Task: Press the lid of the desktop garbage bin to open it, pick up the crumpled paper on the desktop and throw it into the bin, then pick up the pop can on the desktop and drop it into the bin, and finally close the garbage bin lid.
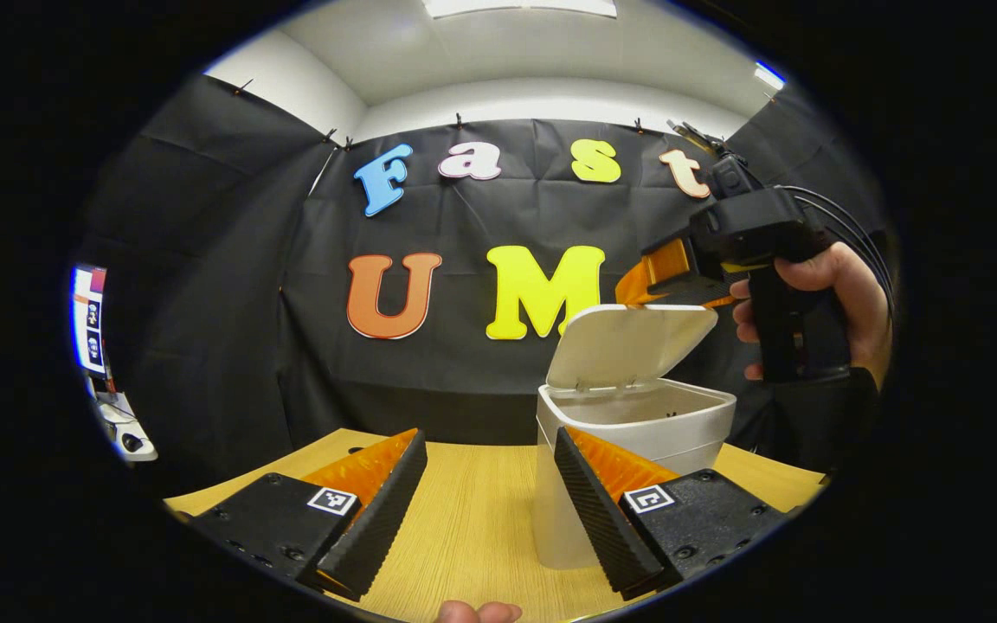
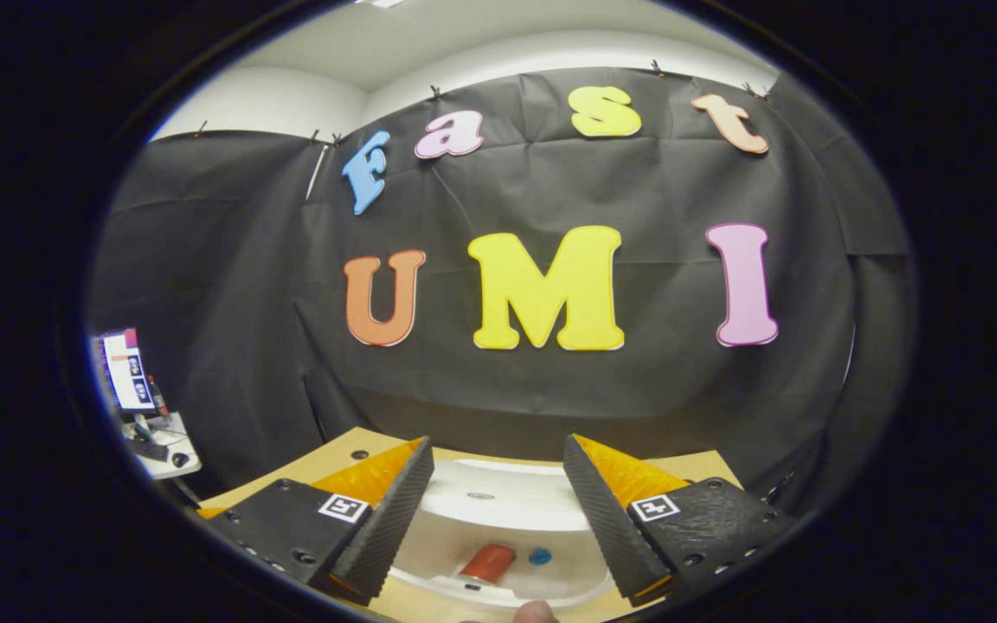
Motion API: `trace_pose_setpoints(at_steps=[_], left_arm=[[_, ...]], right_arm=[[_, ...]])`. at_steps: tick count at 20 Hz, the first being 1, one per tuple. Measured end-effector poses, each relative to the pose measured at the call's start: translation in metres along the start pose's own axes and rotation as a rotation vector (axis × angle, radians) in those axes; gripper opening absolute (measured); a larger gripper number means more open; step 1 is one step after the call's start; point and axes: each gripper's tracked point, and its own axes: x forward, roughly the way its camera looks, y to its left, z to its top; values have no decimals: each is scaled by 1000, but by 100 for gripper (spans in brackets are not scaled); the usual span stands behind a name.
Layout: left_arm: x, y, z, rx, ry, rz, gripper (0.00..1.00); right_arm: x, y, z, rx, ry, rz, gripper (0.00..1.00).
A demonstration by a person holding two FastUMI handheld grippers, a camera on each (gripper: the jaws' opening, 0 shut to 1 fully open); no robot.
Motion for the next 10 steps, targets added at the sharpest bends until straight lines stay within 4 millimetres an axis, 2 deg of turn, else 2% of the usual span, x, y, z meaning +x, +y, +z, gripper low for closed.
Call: trace_pose_setpoints(at_steps=[5, 10], left_arm=[[-7, -7, -5, 7, 6, -10, 96], [-10, -15, -8, 34, 0, -18, 96]], right_arm=[[-12, -8, -34, 5, 12, -15, 94], [-16, -19, -70, 21, 31, -35, 94]])
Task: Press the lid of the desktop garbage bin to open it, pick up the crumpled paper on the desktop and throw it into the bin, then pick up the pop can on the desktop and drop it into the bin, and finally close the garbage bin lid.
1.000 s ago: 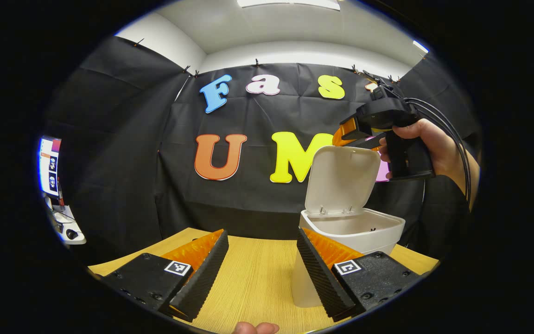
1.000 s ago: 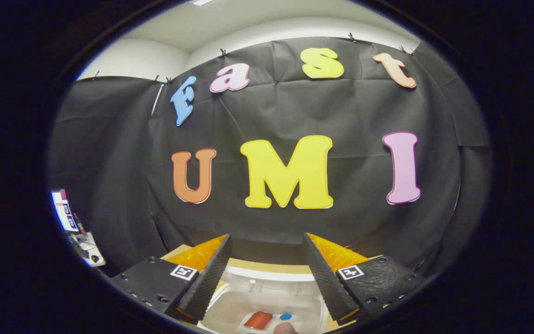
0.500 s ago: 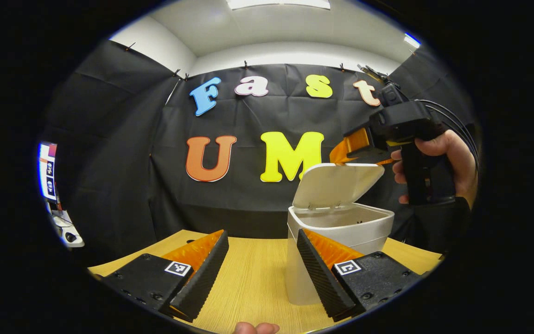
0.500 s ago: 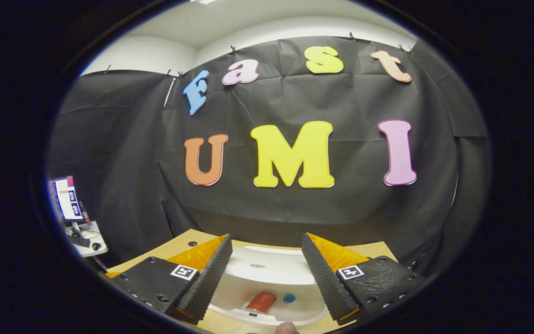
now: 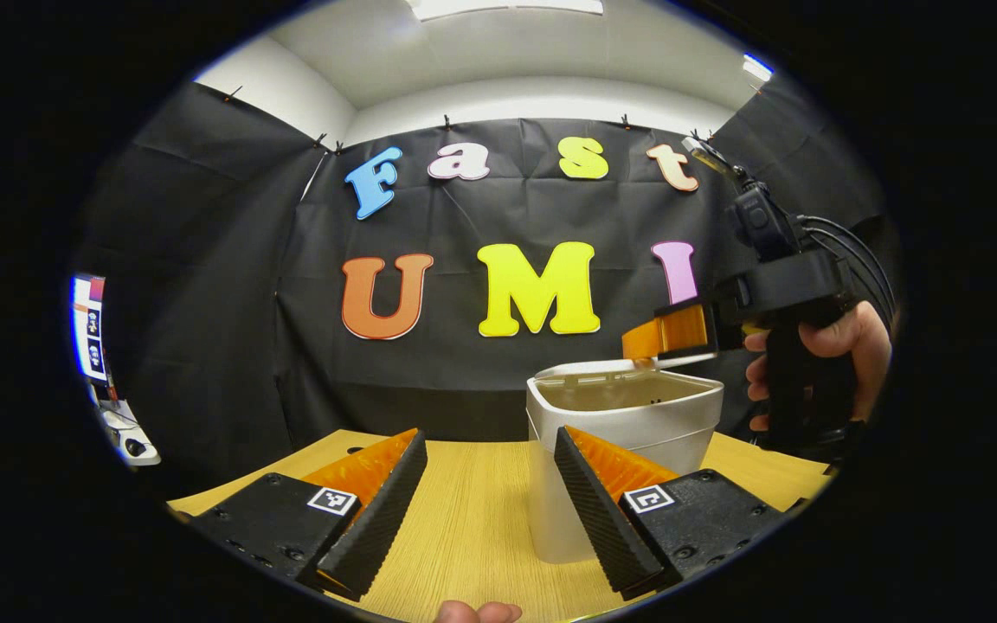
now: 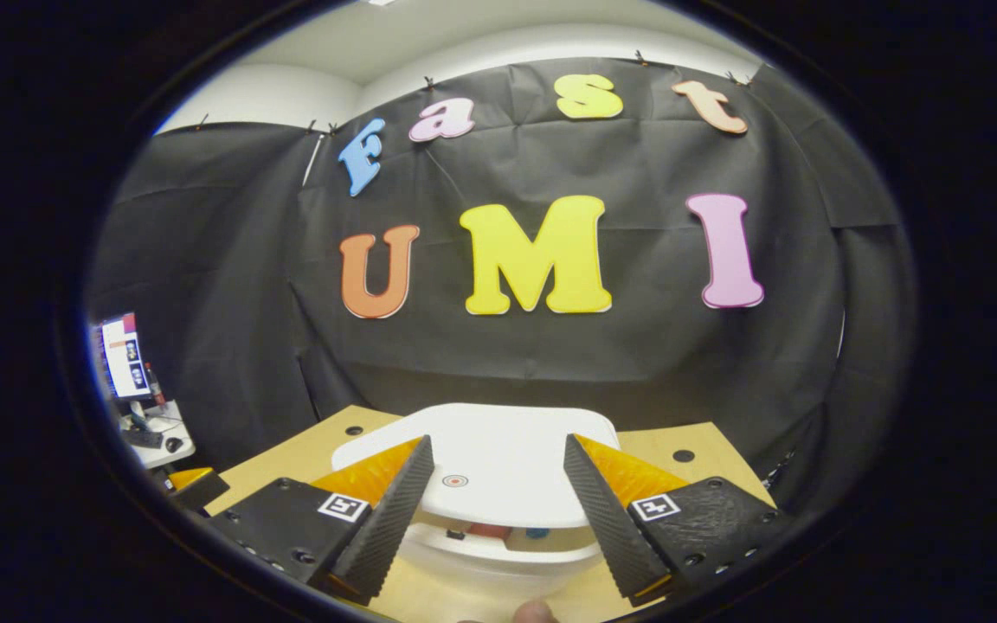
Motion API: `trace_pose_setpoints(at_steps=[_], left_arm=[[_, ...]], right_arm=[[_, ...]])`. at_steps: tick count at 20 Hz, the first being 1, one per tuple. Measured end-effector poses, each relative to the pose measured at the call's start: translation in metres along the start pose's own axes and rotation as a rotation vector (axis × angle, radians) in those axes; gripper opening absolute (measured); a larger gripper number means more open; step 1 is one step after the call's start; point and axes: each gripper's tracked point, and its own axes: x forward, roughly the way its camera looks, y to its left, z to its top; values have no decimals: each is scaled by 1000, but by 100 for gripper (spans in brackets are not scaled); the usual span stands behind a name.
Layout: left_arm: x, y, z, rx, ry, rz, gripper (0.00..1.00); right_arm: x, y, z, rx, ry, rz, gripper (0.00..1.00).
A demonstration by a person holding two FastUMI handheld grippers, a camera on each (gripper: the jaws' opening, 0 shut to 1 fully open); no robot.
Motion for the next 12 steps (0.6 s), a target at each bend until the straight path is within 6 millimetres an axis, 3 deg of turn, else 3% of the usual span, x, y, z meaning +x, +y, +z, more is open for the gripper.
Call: trace_pose_setpoints(at_steps=[6, 12], left_arm=[[-2, -4, -10, 8, 11, -7, 96], [0, -4, -20, 11, 35, -1, 96]], right_arm=[[-1, -4, -19, -30, -3, -33, 94], [3, -5, -25, -18, 8, -14, 95]])
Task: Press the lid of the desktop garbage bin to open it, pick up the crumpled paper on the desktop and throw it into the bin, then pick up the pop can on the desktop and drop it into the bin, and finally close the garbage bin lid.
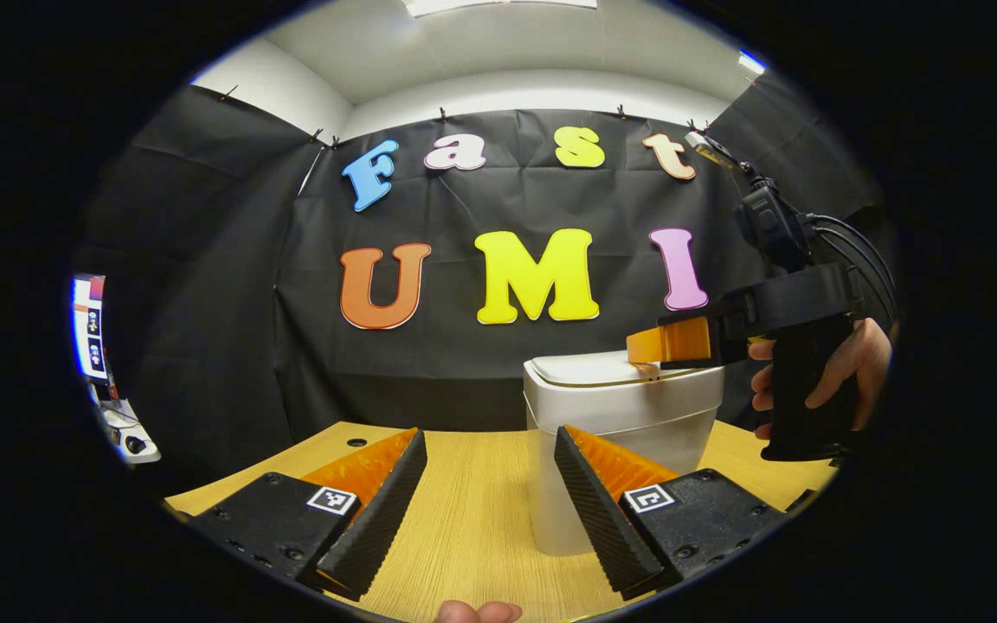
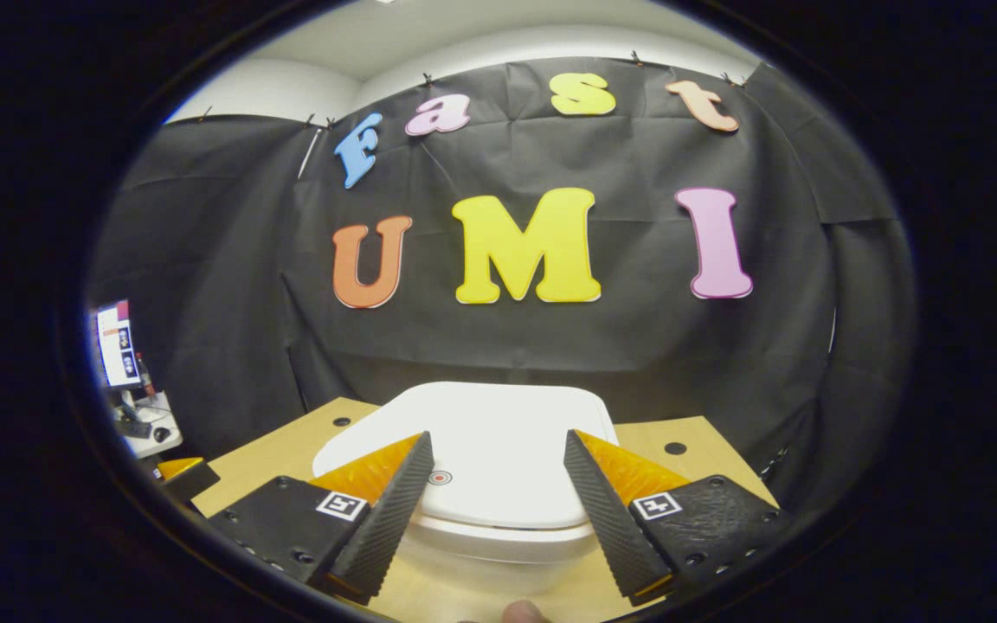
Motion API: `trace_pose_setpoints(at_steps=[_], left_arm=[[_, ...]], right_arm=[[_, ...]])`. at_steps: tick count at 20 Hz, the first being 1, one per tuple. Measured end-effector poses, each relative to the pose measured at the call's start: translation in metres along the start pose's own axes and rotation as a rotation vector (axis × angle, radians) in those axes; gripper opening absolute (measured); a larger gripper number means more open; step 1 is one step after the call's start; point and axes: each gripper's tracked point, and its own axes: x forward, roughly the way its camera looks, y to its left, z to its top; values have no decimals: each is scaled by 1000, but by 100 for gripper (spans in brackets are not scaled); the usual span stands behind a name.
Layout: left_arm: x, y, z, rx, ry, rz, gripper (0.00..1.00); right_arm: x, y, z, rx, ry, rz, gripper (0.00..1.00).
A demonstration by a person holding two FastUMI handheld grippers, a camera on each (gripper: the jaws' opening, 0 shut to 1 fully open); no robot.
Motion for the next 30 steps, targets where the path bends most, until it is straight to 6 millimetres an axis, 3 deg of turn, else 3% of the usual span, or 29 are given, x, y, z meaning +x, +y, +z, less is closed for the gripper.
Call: trace_pose_setpoints(at_steps=[12, 24, 30], left_arm=[[10, -17, -14, -20, 32, -53, 96], [5, -16, 0, -25, -7, -33, 96], [6, -17, 14, -37, -40, -16, 96]], right_arm=[[1, -2, -16, -60, -30, -8, 98], [-6, 3, -5, -20, -120, -41, 95], [-15, -7, 12, -26, -169, -42, 94]])
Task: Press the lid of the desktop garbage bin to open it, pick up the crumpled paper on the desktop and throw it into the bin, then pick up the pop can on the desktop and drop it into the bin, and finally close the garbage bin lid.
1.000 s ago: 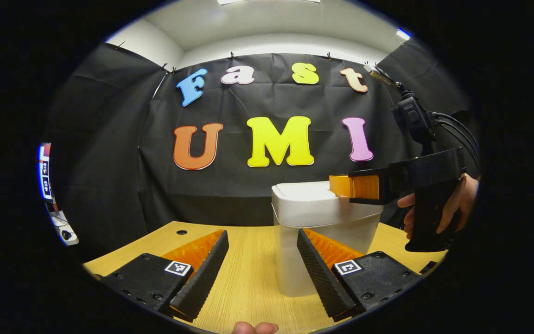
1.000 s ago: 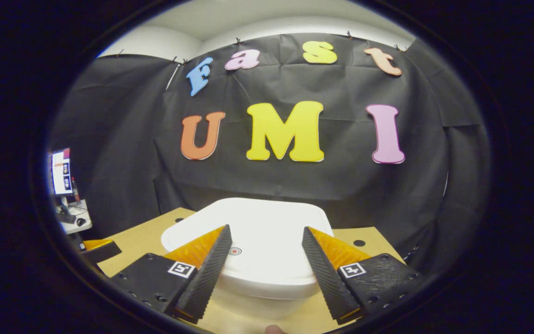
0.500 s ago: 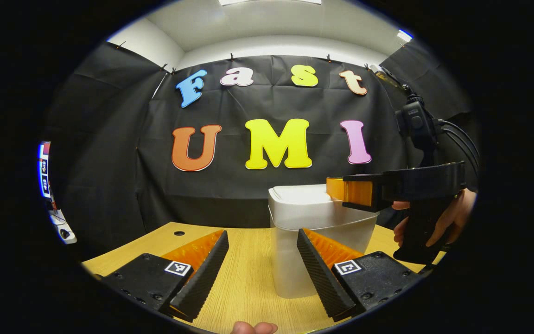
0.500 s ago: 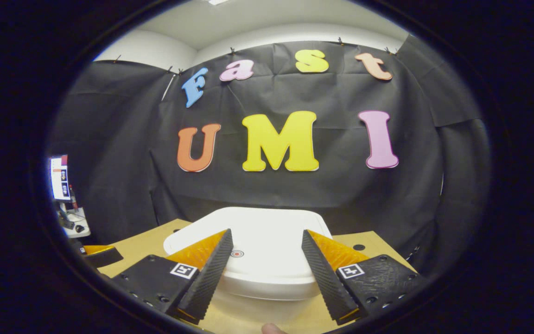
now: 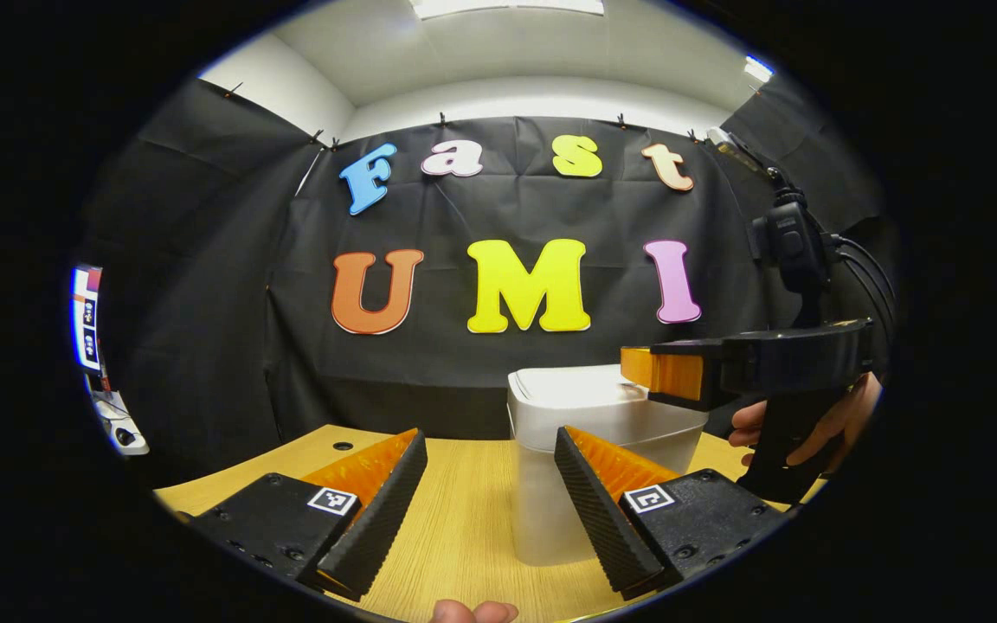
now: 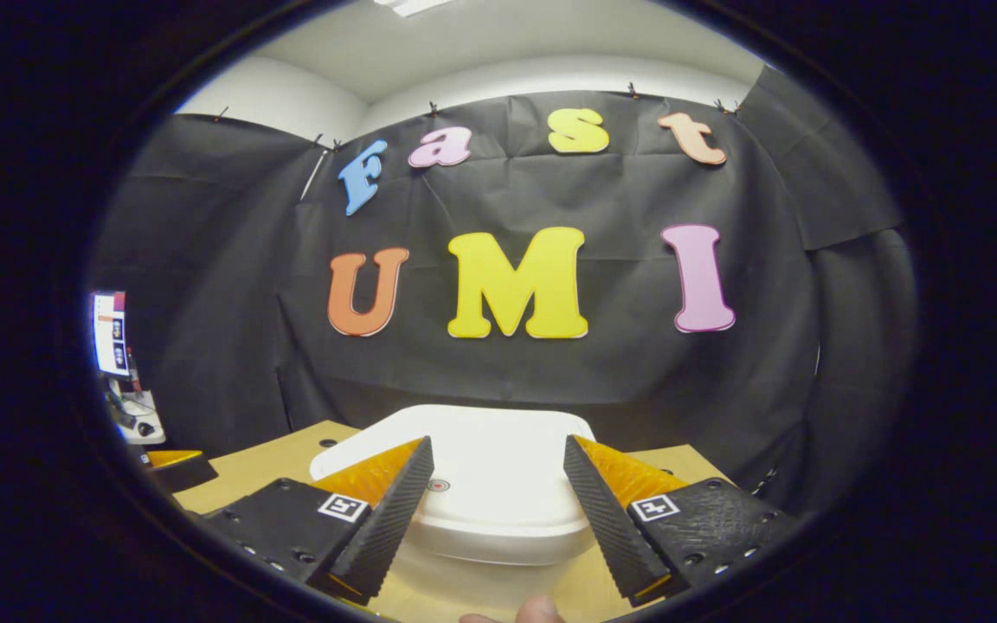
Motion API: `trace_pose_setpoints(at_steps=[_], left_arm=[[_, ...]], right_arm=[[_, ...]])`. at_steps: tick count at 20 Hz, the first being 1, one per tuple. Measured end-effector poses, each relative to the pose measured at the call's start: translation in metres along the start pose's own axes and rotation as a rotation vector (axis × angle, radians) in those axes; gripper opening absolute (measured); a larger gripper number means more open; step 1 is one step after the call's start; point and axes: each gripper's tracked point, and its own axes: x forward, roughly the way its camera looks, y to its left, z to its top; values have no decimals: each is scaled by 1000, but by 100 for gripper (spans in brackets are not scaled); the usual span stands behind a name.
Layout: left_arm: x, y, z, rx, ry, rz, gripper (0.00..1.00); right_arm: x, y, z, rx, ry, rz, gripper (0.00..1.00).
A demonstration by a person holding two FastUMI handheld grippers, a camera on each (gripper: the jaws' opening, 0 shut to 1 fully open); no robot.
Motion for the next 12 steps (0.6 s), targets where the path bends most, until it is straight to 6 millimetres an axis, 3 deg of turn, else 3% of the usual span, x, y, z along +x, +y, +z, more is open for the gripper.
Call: trace_pose_setpoints(at_steps=[4, 8, 12], left_arm=[[-1, -5, 4, -8, -11, -5, 96], [1, -15, 9, -6, -19, -18, 96], [0, -19, 16, -8, -43, -19, 96]], right_arm=[[-13, -19, 16, 31, -50, -23, 94], [-41, -52, 33, 3, -160, -84, 94], [-74, -76, 11, -34, -182, -111, 94]])
